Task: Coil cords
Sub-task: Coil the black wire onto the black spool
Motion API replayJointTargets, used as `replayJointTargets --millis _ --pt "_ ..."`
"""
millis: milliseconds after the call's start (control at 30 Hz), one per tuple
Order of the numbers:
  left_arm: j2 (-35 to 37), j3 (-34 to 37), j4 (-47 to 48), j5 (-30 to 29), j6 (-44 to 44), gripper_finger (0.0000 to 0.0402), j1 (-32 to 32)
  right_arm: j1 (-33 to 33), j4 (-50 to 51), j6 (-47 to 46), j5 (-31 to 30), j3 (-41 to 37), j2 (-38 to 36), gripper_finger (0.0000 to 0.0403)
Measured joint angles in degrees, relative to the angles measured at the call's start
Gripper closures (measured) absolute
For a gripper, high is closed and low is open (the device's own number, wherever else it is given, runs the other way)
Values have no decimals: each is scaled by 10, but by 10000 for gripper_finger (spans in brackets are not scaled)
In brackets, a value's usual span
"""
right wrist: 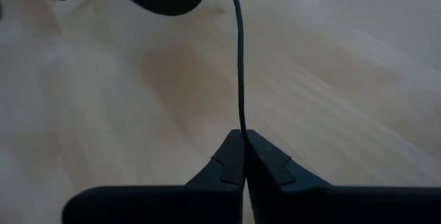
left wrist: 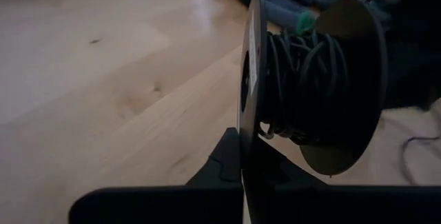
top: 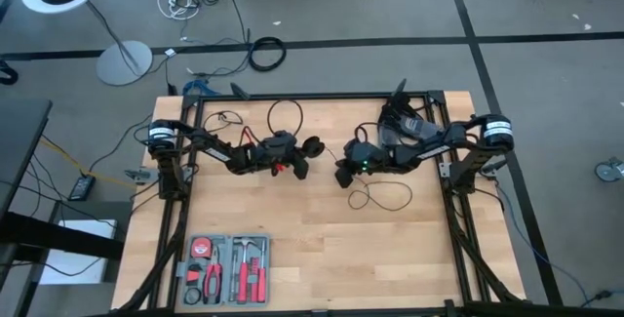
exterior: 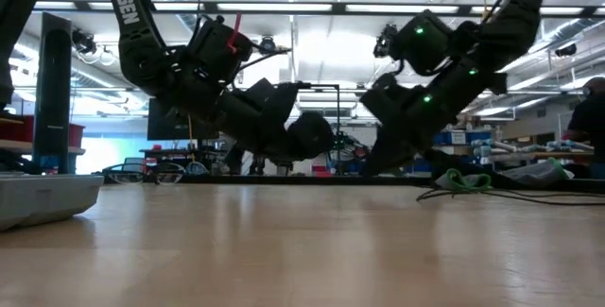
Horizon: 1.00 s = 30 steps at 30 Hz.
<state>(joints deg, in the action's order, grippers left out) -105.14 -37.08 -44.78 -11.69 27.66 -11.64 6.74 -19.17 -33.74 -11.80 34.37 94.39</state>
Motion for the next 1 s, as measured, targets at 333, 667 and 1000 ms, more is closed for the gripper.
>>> replayJointTargets --millis 333,667,1000 --pt "0 -3 15 24 15 401 0 -12 12 63 75 183 164 401" --pt "0 -3 86 38 13 401 0 -13 19 129 86 237 156 402" --pt "1 -4 111 114 -2 401 -1 22 109 165 91 236 91 403"
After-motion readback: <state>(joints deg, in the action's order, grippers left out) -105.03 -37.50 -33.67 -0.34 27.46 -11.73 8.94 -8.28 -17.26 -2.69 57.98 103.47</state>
